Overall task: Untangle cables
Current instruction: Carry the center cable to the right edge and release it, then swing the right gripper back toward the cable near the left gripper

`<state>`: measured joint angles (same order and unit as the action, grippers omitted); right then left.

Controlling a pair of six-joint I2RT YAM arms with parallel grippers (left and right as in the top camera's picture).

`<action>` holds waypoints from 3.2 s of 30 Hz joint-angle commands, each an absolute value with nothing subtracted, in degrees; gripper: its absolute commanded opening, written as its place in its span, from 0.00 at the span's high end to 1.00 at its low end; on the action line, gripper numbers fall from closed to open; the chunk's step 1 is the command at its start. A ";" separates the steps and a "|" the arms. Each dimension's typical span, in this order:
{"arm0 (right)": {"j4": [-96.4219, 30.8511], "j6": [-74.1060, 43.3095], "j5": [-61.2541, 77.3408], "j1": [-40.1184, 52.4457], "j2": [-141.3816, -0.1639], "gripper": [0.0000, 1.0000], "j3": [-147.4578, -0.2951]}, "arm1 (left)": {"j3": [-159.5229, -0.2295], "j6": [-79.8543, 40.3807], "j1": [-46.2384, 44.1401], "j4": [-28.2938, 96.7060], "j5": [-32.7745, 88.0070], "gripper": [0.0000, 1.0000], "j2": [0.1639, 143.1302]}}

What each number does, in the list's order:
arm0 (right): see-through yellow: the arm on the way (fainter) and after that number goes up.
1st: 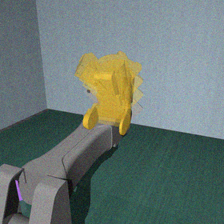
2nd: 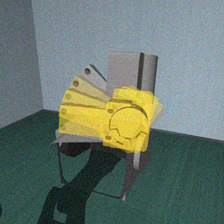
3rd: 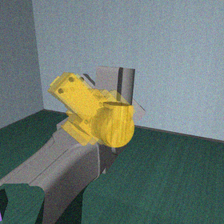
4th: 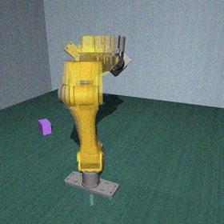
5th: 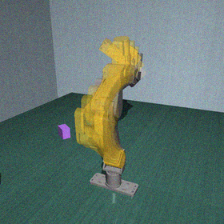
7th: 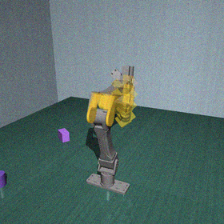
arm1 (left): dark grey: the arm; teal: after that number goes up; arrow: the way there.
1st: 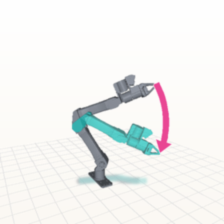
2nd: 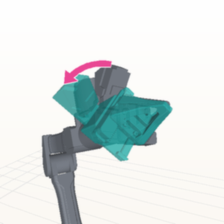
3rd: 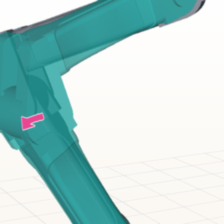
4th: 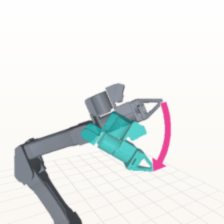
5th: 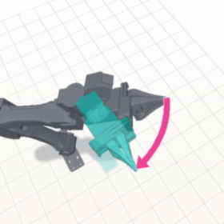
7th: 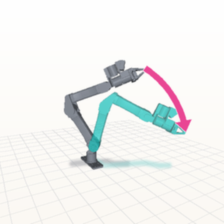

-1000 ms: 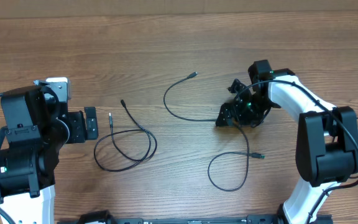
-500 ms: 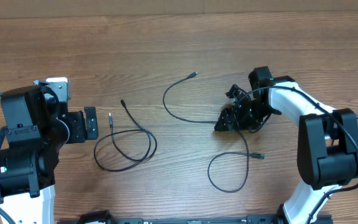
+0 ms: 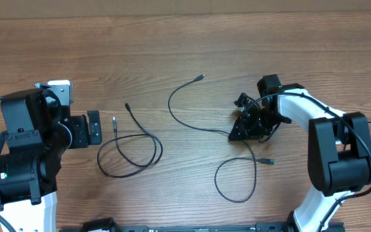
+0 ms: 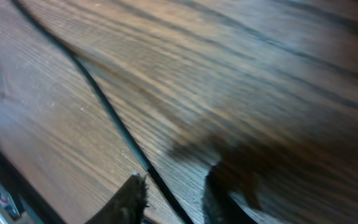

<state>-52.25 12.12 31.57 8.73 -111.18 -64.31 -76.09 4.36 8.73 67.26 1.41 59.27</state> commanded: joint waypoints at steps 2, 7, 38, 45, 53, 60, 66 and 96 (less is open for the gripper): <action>-52.14 12.16 30.98 9.06 -112.31 0.86 -63.33 | -76.31 3.40 8.97 67.07 1.08 0.00 59.27; -52.23 12.03 32.29 9.04 -112.31 0.96 -63.51 | -76.31 3.40 8.97 67.09 1.06 0.01 59.24; -68.47 -14.04 -36.16 0.16 -112.14 0.96 -136.77 | -76.31 3.40 8.97 67.07 1.06 0.00 59.27; -71.99 -28.97 -31.35 -16.95 -112.14 0.96 -136.77 | -76.31 3.40 8.97 67.07 1.06 0.00 59.24; -79.20 -36.93 -17.52 -35.03 -112.14 0.96 -136.75 | -76.31 3.40 8.97 67.09 1.08 0.00 59.24; -81.30 -39.66 -14.70 -42.65 -112.16 0.96 -136.73 | -76.31 3.40 8.97 67.07 1.06 0.00 59.27; -80.23 -39.68 -14.66 -42.94 -112.22 0.96 -136.73 | -76.31 3.40 8.97 67.07 1.06 0.00 59.27; -78.08 -38.76 -10.83 -35.62 -123.68 0.50 -127.63 | -76.31 3.40 8.97 67.07 1.06 0.01 59.27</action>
